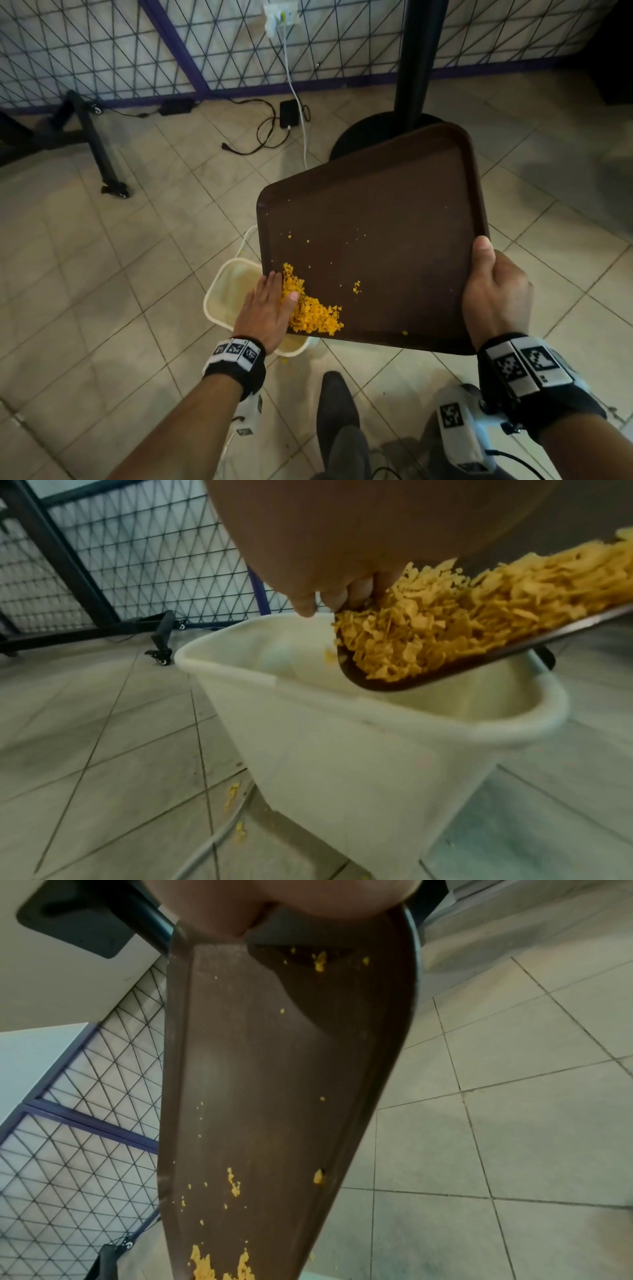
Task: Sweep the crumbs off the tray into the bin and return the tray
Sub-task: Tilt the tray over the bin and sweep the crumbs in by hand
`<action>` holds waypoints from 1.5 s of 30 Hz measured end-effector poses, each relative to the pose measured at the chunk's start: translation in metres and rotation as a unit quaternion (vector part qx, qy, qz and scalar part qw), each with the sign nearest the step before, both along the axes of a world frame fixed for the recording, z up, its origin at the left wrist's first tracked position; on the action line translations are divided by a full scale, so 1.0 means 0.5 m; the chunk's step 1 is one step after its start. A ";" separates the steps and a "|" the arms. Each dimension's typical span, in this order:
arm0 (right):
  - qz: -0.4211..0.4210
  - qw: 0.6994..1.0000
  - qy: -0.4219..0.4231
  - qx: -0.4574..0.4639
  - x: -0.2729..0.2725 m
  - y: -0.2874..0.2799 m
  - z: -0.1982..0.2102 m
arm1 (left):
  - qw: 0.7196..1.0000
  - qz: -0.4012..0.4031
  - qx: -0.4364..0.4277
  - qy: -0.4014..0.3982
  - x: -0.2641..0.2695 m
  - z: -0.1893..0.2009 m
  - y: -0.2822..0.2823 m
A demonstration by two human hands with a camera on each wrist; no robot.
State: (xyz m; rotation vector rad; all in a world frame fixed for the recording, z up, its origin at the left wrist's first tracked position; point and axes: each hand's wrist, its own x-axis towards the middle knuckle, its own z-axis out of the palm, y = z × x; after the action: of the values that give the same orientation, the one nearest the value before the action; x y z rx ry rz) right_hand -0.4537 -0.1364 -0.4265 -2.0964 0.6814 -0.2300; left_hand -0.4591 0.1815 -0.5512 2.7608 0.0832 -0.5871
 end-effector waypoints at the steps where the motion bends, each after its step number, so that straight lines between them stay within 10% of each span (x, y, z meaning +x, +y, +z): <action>1: 0.002 1.000 0.000 -0.002 -0.001 0.002 0.001 | 1.000 0.011 -0.006 -0.024 0.011 0.011 -0.003; 9: 0.008 1.000 0.012 0.015 0.004 0.010 0.005 | 0.993 0.034 -0.040 -0.107 0.198 0.090 -0.085; 18: -0.005 1.000 0.016 0.015 0.003 -0.001 0.007 | 0.998 0.061 -0.029 0.020 0.011 0.006 -0.088; 25: -0.011 0.999 0.021 0.028 0.003 -0.001 0.007 | 0.985 0.067 -0.047 -0.152 0.198 0.098 -0.104; 37: -0.012 0.999 0.020 0.026 0.003 -0.003 0.007 | 0.998 0.045 -0.007 0.034 0.032 0.012 -0.061; 45: -0.011 0.999 0.044 0.020 0.002 0.003 0.003 | 0.992 -0.001 -0.035 -0.124 0.130 0.089 -0.160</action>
State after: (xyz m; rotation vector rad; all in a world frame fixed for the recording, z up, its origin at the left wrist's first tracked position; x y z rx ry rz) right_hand -0.4529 -0.1347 -0.4249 -2.0712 0.7559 -0.1356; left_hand -0.3942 0.1017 -0.5065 2.7409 0.0026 -0.2375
